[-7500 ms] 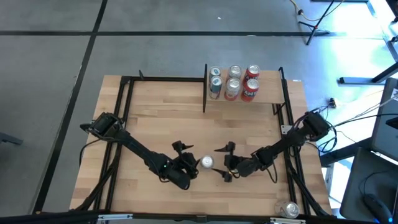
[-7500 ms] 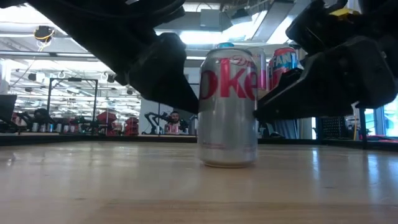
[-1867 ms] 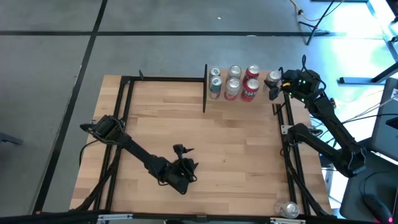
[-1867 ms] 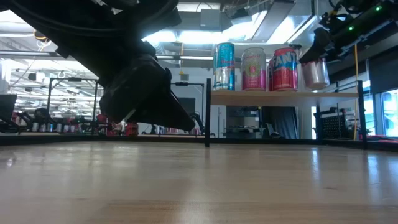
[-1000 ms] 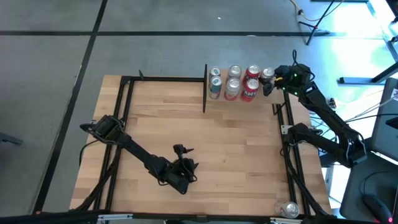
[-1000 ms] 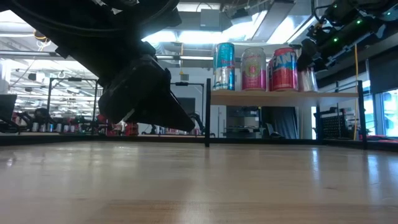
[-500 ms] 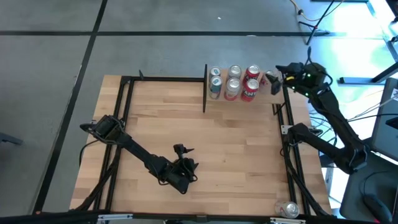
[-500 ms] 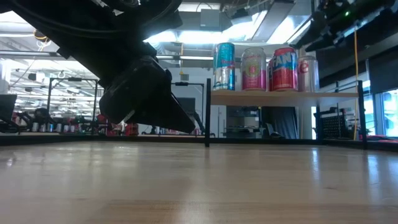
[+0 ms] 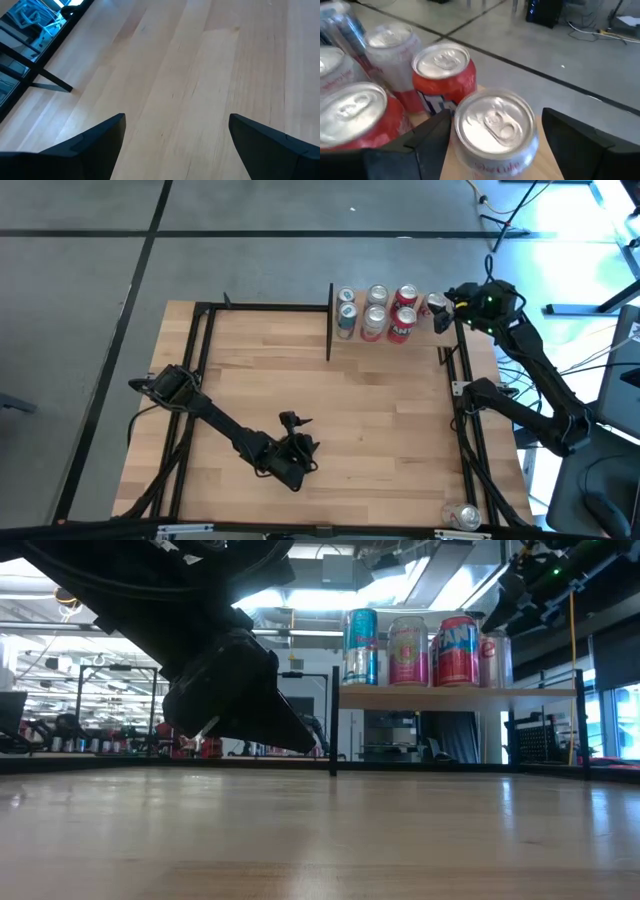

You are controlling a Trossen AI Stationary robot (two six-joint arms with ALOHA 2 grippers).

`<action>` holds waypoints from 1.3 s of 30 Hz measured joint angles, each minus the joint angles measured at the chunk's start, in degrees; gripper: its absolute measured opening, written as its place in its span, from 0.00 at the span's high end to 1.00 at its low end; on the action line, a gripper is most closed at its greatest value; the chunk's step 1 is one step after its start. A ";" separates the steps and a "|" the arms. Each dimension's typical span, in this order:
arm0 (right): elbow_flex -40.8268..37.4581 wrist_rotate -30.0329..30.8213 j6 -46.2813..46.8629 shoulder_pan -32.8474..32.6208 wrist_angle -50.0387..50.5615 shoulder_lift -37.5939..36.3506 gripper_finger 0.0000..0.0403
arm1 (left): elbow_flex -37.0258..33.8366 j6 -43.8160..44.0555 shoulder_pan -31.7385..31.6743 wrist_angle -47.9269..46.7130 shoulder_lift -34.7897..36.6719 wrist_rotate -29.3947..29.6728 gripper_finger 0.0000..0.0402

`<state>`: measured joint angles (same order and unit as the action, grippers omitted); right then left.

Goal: Place canned beverage on shelf
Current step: Put the top red silver soda can on the shelf

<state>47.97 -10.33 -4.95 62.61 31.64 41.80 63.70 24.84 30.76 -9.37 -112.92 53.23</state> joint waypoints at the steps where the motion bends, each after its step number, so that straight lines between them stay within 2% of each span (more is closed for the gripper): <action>1: 0.00 -0.53 0.42 0.00 -0.62 0.13 0.27 | 0.00 0.00 -0.02 0.01 0.00 0.00 0.13; 13: 0.13 -2.84 1.69 0.00 -1.55 5.05 0.27 | 0.00 0.00 -0.65 0.02 0.00 -0.43 0.13; 22: 0.11 -3.20 1.64 0.00 -1.67 5.22 0.27 | 0.00 0.00 -0.65 0.00 0.00 -0.44 0.13; 25: 0.09 -3.22 1.64 0.00 -1.69 5.11 0.31 | 0.00 0.00 -0.65 0.00 0.00 -0.44 0.13; 30: 0.09 -2.82 0.97 0.00 -2.08 4.79 0.49 | 0.00 0.00 -0.65 0.00 0.00 -0.44 0.13; 39: -0.21 -4.04 0.26 0.00 -0.10 0.42 0.49 | 0.00 0.00 -0.63 0.00 0.00 -0.44 0.13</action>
<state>47.75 -14.37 -4.69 62.61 31.54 42.22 63.70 24.84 30.13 -9.37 -112.92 52.80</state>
